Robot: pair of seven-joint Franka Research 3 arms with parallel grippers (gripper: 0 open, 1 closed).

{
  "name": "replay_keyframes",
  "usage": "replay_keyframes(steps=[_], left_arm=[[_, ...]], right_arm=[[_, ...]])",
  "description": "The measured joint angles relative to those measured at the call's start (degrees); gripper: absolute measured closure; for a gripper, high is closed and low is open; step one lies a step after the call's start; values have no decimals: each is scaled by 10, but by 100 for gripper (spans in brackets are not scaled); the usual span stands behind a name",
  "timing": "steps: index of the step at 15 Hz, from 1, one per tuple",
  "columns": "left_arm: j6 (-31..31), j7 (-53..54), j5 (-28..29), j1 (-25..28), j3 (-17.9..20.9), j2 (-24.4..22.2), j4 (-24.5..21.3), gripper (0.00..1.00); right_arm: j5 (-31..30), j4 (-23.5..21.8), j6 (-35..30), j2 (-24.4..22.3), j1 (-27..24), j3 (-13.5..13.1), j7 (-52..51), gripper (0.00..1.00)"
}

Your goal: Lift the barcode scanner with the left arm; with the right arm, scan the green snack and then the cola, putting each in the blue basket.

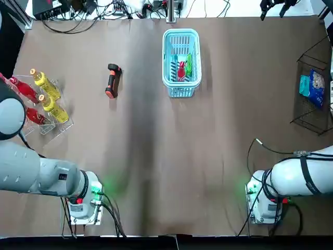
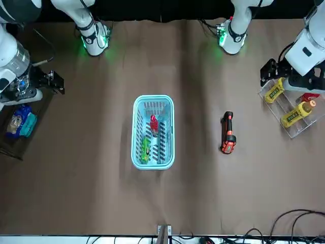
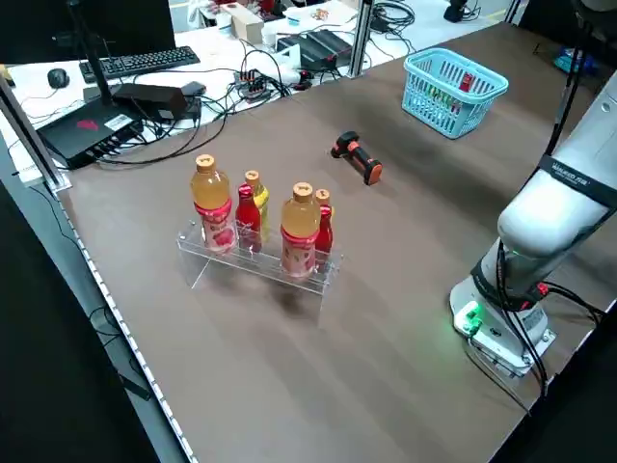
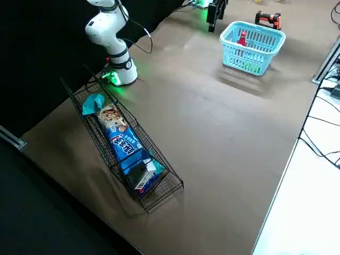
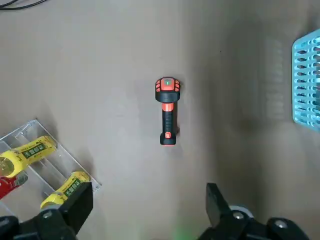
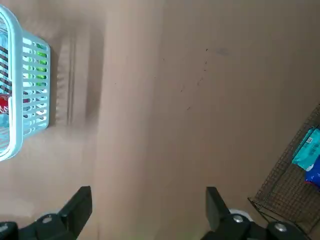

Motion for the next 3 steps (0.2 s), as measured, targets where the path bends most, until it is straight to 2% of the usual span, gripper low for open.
replay_keyframes(steps=[3], left_arm=[[0, 0, -1, 0, 0, 0, 0, 0]], right_arm=[[0, -6, -6, 0, 0, 0, 0, 0]])
